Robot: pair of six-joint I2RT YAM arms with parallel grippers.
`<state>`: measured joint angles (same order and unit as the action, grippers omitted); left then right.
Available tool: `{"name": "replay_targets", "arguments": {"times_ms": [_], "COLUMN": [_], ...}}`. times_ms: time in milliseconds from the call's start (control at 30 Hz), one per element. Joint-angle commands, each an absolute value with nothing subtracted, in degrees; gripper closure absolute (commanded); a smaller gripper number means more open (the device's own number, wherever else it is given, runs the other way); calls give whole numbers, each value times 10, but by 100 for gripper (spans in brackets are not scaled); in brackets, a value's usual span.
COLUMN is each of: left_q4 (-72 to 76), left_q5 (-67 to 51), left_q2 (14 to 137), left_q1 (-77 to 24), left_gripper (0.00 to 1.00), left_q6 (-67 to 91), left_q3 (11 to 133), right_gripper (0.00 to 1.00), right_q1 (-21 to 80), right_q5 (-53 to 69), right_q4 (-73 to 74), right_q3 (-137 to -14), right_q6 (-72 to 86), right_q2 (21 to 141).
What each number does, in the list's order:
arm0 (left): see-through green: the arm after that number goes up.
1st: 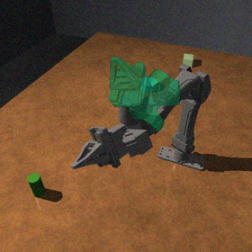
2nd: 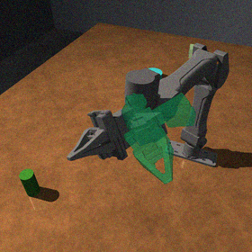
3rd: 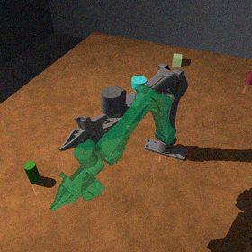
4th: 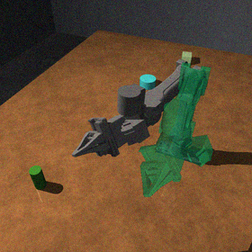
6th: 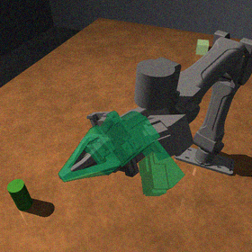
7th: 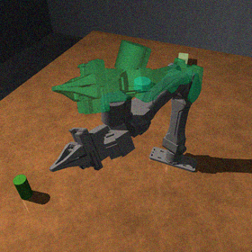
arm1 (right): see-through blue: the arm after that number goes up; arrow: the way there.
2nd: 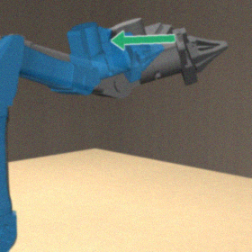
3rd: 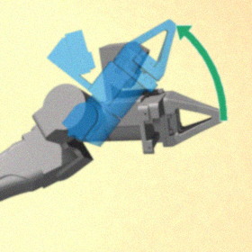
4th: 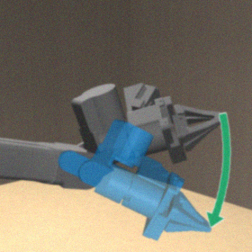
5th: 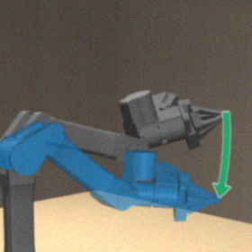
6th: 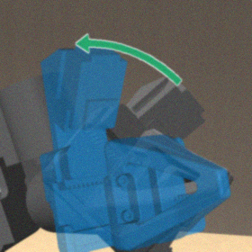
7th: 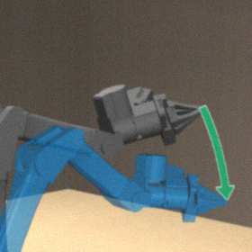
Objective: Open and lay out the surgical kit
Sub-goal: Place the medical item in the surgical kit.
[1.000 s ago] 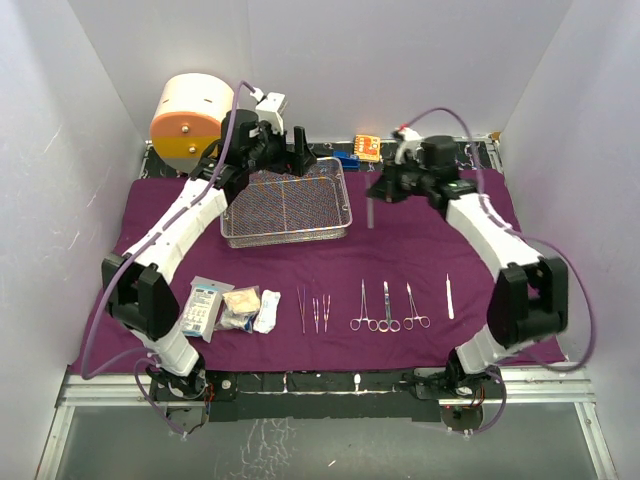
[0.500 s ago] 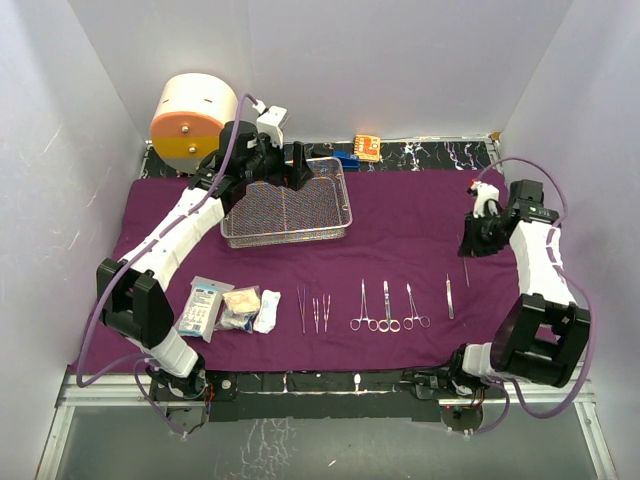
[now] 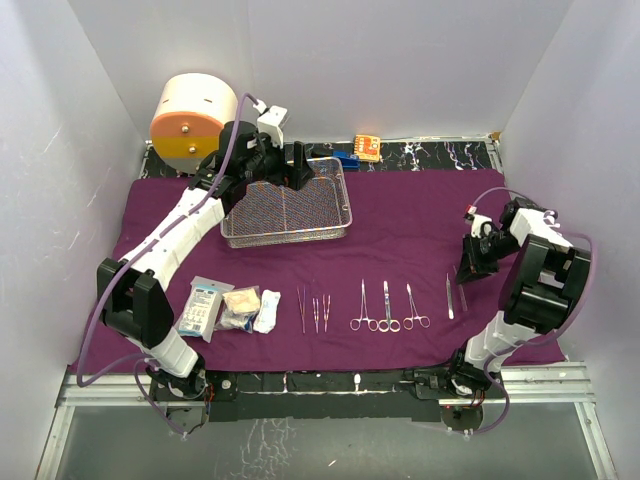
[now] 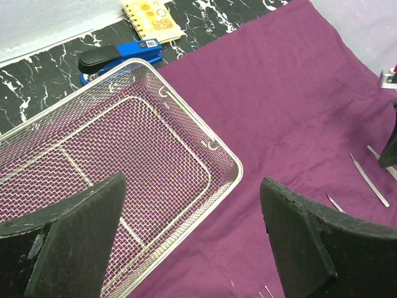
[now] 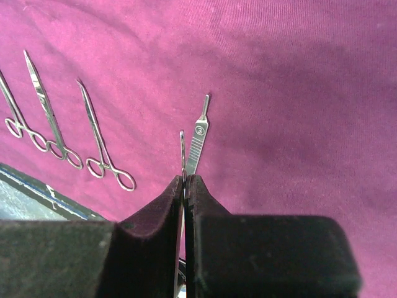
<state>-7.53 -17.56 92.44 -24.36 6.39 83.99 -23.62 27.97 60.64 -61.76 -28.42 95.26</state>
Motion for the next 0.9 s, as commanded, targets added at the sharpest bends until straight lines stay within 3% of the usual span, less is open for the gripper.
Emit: {"name": "replay_targets", "arguments": {"times_ms": [0, 867], "left_q4": [-65, -63], "left_q5": [-190, -198], "left_q2": [895, 908], "left_q1": [-244, -244], "left_gripper": [12, 12], "left_q6": [59, 61], "left_q3": [837, 838], "right_gripper": [100, 100], "right_q1": [-237, -246], "right_q5": [270, 263], "right_q4": [611, 514], "right_q3": [-639, -611], "right_q6": [-263, -191], "right_q2": [960, 1031]}}
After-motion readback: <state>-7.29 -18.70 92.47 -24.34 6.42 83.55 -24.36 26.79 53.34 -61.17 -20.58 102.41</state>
